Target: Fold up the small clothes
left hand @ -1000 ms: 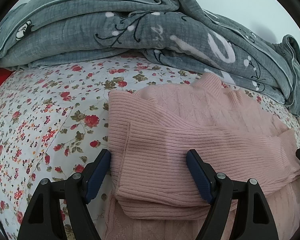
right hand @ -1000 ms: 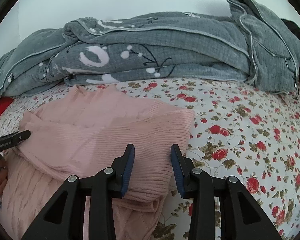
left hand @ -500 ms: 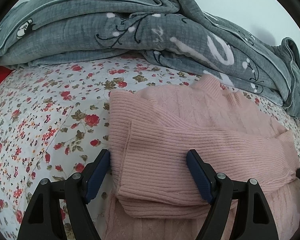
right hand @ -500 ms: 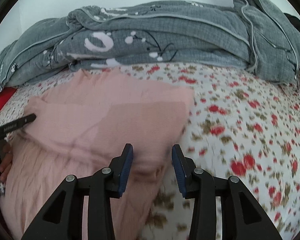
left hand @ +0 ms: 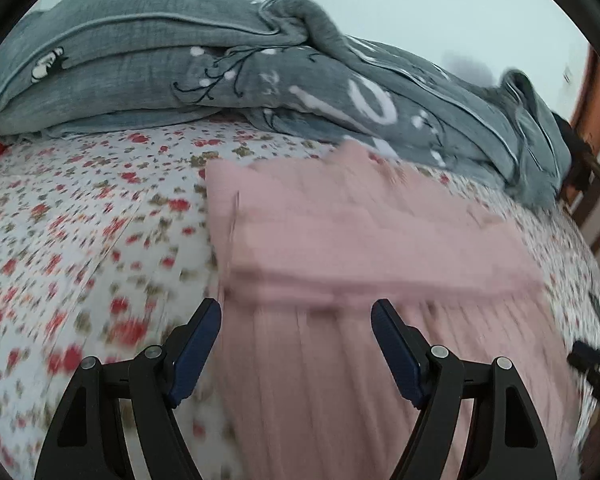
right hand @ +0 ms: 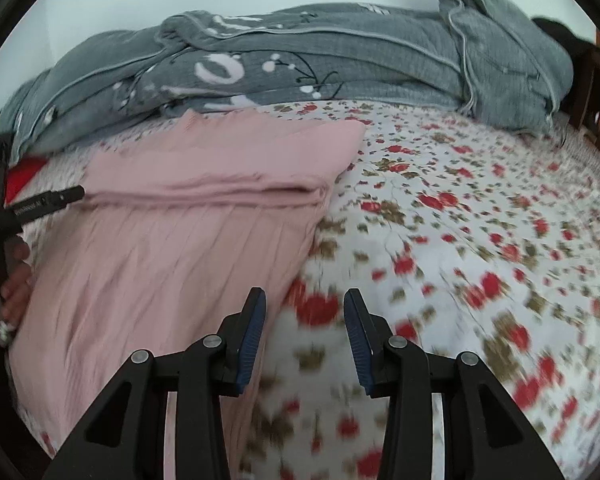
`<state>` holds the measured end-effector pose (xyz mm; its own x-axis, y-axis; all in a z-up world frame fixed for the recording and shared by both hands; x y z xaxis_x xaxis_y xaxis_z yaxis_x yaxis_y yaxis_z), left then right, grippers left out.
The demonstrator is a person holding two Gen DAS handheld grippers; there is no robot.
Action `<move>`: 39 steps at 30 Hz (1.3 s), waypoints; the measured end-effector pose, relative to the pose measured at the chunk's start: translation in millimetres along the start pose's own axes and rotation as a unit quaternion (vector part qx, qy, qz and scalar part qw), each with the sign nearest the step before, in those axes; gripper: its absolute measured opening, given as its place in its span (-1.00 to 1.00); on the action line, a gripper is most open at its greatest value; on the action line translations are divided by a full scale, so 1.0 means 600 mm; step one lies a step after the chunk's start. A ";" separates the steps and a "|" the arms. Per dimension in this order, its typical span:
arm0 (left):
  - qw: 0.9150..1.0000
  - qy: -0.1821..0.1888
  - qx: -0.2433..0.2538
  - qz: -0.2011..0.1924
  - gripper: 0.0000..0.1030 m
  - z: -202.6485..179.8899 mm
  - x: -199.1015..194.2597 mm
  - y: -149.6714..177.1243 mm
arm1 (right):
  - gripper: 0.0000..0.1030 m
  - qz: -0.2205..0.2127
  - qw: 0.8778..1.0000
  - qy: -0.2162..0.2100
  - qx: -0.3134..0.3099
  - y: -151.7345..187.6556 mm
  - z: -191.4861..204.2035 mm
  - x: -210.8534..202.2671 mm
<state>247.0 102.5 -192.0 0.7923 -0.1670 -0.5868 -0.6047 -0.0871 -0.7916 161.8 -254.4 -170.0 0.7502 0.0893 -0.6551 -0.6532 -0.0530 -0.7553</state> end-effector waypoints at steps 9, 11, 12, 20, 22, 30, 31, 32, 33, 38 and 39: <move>1.000 -0.009 0.015 -0.014 0.48 0.003 -0.141 0.097 | -0.22 -0.006 0.999 -0.013 -0.036 0.041 0.034 -0.064; 0.999 -0.026 0.033 -0.020 0.48 -0.007 -0.167 0.111 | -0.22 -0.003 0.999 -0.011 -0.047 0.054 0.043 -0.077; 0.998 -0.035 0.036 -0.023 0.48 -0.011 -0.180 0.118 | -0.22 -0.002 0.999 -0.010 -0.051 0.061 0.047 -0.084; 0.999 -0.041 0.027 -0.001 0.47 -0.030 -0.242 0.186 | -0.22 -0.006 0.999 -0.023 -0.025 0.135 0.044 -0.146; 0.999 -0.034 0.015 0.011 0.45 -0.026 -0.254 0.206 | -0.22 0.000 0.999 -0.034 -0.019 0.150 0.046 -0.148; 0.998 -0.010 -0.060 0.036 0.09 0.011 -0.256 0.248 | -0.27 0.005 0.998 -0.063 -0.026 0.193 0.077 -0.139; 0.997 -0.006 -0.069 0.044 0.03 0.014 -0.251 0.252 | -0.28 0.007 0.998 -0.064 -0.024 0.197 0.080 -0.134; 0.996 -0.004 -0.078 0.048 -0.02 0.016 -0.247 0.257 | -0.31 0.009 0.998 -0.065 -0.020 0.199 0.081 -0.130; 0.996 -0.007 -0.082 0.045 -0.02 0.015 -0.245 0.262 | -0.32 0.011 0.998 -0.067 -0.014 0.202 0.082 -0.127; 0.997 -0.018 -0.066 0.029 -0.43 -0.002 -0.250 0.269 | -0.73 0.015 0.996 -0.082 0.010 0.208 0.084 -0.116; 0.997 -0.027 -0.062 0.027 -0.65 -0.004 -0.251 0.268 | -0.80 0.015 0.996 -0.082 0.011 0.209 0.083 -0.117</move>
<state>30.2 110.9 -230.7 0.7599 -0.1226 -0.6383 -0.6489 -0.2014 -0.7338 22.3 -217.5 -217.6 0.7046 0.2503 -0.6640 -0.6783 -0.0371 -0.7338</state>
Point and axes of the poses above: each gripper's, at about its wrist camera, not at the fingertips, and x roughly the way its jaws point, z to its left, y to its underside, the point moved 1 cm from there along x, roughly the way its jaws point, and after that the axes turned 9 degrees about -z, right-handed, at the moved point
